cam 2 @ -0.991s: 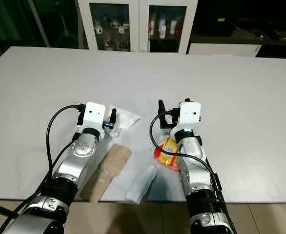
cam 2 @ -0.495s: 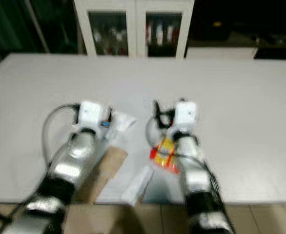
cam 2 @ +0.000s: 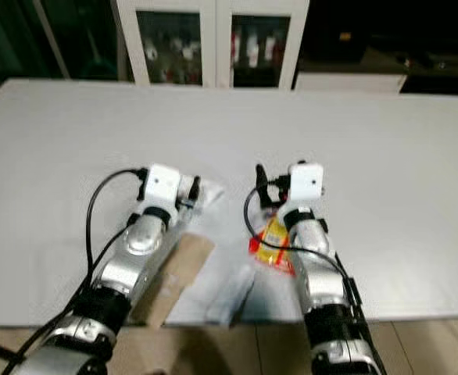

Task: Picking trash to rubbish bin

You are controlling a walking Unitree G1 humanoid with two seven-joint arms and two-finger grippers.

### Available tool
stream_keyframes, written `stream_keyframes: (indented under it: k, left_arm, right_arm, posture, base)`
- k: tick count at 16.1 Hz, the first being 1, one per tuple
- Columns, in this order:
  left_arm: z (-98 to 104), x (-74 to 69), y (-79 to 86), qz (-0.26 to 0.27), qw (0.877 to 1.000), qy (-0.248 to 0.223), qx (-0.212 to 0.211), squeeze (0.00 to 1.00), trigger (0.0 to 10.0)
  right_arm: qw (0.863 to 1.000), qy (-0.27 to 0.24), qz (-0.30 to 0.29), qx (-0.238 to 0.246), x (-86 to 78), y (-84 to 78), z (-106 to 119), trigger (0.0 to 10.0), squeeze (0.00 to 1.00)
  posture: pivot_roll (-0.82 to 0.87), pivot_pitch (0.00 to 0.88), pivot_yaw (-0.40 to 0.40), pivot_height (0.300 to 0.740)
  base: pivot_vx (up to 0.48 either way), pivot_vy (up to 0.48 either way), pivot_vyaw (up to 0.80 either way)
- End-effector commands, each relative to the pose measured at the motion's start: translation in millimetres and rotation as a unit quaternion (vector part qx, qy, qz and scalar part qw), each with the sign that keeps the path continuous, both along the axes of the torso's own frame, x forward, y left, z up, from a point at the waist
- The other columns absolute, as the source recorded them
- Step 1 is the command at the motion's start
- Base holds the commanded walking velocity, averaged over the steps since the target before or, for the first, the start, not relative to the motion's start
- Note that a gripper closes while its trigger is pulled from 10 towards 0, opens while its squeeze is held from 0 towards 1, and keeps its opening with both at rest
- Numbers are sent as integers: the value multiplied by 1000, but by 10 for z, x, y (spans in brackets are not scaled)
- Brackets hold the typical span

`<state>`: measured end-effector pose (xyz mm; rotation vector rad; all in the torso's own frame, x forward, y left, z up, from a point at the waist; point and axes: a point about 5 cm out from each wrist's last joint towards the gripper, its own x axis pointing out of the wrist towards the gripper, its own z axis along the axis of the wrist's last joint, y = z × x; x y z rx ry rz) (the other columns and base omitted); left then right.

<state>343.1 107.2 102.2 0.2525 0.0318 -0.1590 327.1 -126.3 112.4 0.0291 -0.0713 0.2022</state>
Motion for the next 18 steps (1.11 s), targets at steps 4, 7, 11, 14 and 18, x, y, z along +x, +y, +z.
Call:
stream_keyframes:
  k: [4,7,11,14,18]
  left_arm:
    - [5,19,20,-37,999,0,2,0,10000]
    - [28,49,73,-29,1000,-2,2,0,10000]
    - [-40,24,52,-31,1000,5,-1,0,10000]
    - [-43,67,34,-37,999,10,0,0,10000]
    - [-35,136,17,-40,999,15,8,0,10000]
  right_arm:
    - [995,36,85,-32,-23,156,-84,10000,0]
    - [993,40,102,-34,-43,192,-91,10000,0]
    - [989,51,135,-40,-82,239,-125,10000,0]
    - [977,73,192,-51,-131,299,-163,10000,0]
    - [970,85,218,-60,-222,299,-208,10000,0]
  posture:
    - [-22,3,-29,740]
    - [-23,4,-30,740]
    - [-28,0,-32,740]
    - [-34,0,-37,740]
    - [-57,0,-45,740]
  base:
    - [0,0,0]
    - [0,0,0]
    - [0,0,0]
    - [0,0,0]
    - [0,0,0]
